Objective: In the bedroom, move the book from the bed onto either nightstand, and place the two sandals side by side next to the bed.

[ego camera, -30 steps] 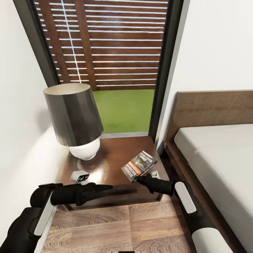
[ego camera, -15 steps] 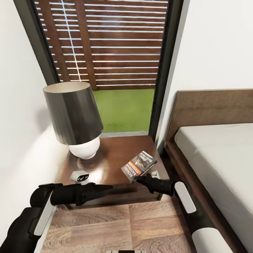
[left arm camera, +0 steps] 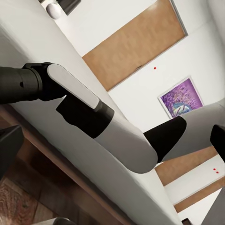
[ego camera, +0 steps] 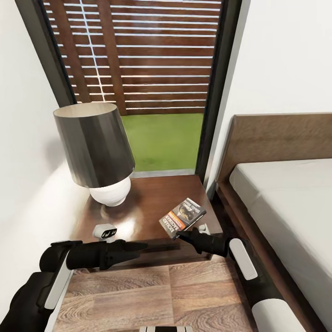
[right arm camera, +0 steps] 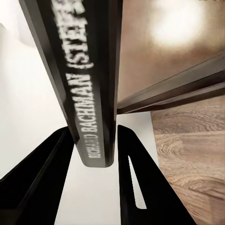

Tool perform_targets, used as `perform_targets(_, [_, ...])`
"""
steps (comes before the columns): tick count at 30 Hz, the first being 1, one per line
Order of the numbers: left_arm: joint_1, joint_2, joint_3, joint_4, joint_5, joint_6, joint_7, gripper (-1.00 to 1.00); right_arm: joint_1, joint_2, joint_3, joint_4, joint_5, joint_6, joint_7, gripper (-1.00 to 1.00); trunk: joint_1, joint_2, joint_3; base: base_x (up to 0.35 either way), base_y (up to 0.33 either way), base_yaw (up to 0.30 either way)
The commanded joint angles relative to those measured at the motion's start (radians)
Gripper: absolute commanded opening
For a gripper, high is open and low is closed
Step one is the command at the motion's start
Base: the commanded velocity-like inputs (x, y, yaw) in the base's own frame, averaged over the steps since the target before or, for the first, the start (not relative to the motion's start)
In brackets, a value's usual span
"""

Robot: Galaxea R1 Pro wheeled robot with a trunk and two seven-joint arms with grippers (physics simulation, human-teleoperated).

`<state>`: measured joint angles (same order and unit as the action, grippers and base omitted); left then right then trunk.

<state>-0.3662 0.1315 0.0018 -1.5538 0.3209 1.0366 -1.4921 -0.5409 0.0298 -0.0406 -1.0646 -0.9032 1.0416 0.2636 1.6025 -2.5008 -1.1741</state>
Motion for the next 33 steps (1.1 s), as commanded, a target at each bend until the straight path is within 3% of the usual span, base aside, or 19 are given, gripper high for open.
perform_targets(1, [0.000, 0.000, 0.000, 0.000, 0.001, 0.011, -0.003, 1.00, -0.001, 0.001, -0.004, 0.000, 0.009, 0.006, 0.010, -1.00, 0.000, 0.000, -0.001, 0.000, 0.000, 0.000])
perform_targets(7, [0.000, -0.001, 0.000, 0.000, 0.001, 0.011, -0.002, 1.00, -0.010, -0.001, -0.005, 0.000, 0.009, 0.006, 0.010, -1.00, 0.000, 0.000, -0.001, 0.000, 0.000, 0.000])
perform_targets(13, [0.000, -0.001, 0.000, 0.000, 0.001, 0.011, -0.002, 1.00, -0.059, -0.002, -0.006, 0.005, 0.009, 0.006, 0.008, -1.00, 0.000, 0.000, -0.001, 0.000, 0.000, 0.000])
perform_targets(21, [0.000, 0.000, 0.000, 0.000, 0.000, 0.011, -0.001, 1.00, -0.122, 0.000, -0.007, 0.079, 0.009, 0.006, -0.051, -1.00, 0.000, 0.000, -0.001, 0.000, 0.000, 0.000])
perform_targets(27, [0.000, -0.001, 0.000, 0.000, 0.000, 0.011, 0.000, 1.00, -0.143, -0.003, -0.008, 0.121, 0.009, 0.006, -0.067, -1.00, 0.002, -0.002, -0.024, 0.000, 0.000, 0.000])
perform_targets(33, [0.000, -0.001, 0.000, 0.000, 0.000, 0.011, 0.000, 1.00, -0.160, -0.006, -0.009, 0.155, 0.009, 0.006, -0.073, -1.00, 0.002, -0.002, -0.024, 0.000, 0.000, 0.000])
